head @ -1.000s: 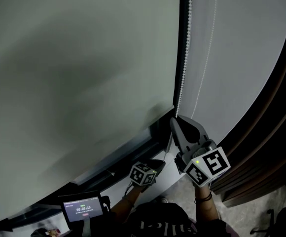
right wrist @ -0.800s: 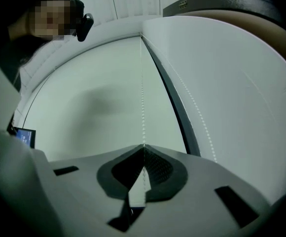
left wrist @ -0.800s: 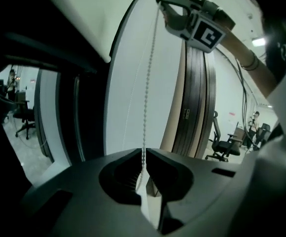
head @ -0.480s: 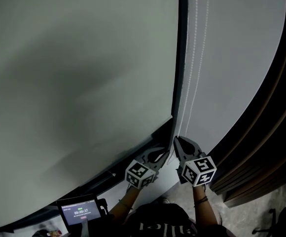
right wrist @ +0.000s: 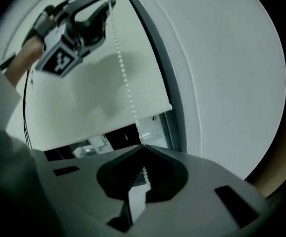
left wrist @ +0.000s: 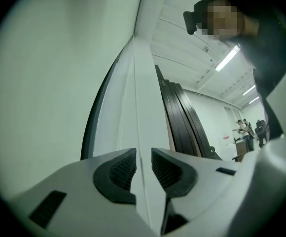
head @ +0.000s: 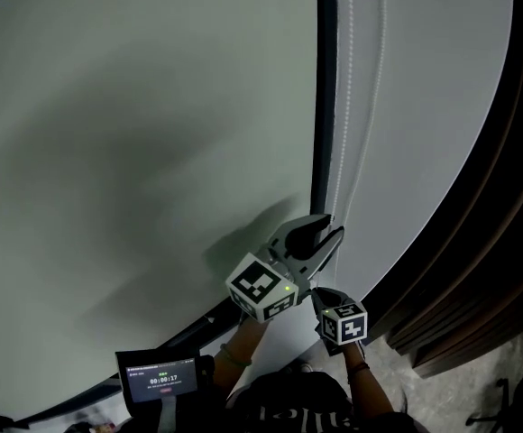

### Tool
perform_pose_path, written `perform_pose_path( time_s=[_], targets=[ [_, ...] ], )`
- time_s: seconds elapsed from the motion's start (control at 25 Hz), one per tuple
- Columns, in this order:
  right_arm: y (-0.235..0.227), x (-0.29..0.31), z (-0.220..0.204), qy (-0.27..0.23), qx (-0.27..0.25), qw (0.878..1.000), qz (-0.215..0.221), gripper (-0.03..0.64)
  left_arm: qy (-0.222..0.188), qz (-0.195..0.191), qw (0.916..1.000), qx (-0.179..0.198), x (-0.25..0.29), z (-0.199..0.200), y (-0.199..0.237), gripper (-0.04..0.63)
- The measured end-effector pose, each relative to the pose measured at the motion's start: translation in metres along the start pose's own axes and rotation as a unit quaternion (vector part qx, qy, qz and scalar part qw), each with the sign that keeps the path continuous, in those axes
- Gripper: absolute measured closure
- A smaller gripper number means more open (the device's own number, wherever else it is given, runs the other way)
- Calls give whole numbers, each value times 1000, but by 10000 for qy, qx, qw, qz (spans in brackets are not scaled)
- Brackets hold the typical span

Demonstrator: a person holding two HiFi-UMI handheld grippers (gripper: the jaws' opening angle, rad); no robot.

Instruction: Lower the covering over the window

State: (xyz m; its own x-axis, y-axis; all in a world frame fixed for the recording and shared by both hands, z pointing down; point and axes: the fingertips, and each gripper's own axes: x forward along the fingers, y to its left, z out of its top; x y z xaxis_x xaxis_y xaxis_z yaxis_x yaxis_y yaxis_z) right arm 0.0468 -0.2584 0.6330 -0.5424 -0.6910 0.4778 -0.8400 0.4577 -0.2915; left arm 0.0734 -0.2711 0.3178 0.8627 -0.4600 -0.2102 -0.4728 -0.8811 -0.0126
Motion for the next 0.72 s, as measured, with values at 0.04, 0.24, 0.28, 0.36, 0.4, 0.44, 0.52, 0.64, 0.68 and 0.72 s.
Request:
perform_pose_path(
  time_s=[0.04, 0.24, 0.28, 0.36, 0.4, 0.44, 0.52, 0.64, 0.68, 0.72],
  targets=[
    [0, 1, -13, 167, 13, 9999, -28, 604, -60, -26, 10000, 75, 2, 9, -1, 512],
    [-2, -3, -42, 335, 209, 9992, -49, 604, -87, -174, 9996, 217, 5, 21, -8, 575],
    [-3, -3, -41, 348, 216, 9992, -46, 604, -136, -152, 9997, 141, 5, 22, -7, 580],
    [-3, -2, -42, 399, 173, 9991, 0, 604, -273, -75, 9996, -53, 4, 22, -3, 581],
    [-2, -1, -43, 417, 145, 9990, 24, 604, -337, -29, 9993, -126, 2, 20, -1, 582],
    [-1, -1, -45, 411, 107, 9991, 34, 604, -392, 26, 9991, -167, 0, 18, 3, 583],
    [-2, -4, -44, 301, 43, 9995, 0, 604, -450, 153, 9987, -179, -5, 15, 10, 583],
    [-7, -11, -27, -68, 69, 9999, -50, 603, -83, 267, 9994, -216, -6, -9, 20, 584],
    [-9, -15, -17, -204, 102, 9997, -47, 603, 132, 274, 9992, -253, -7, -27, 22, 584],
    [-10, -20, -5, -351, 139, 9993, -36, 603, 323, 288, 9985, -340, -9, -48, 24, 584]
  ],
)
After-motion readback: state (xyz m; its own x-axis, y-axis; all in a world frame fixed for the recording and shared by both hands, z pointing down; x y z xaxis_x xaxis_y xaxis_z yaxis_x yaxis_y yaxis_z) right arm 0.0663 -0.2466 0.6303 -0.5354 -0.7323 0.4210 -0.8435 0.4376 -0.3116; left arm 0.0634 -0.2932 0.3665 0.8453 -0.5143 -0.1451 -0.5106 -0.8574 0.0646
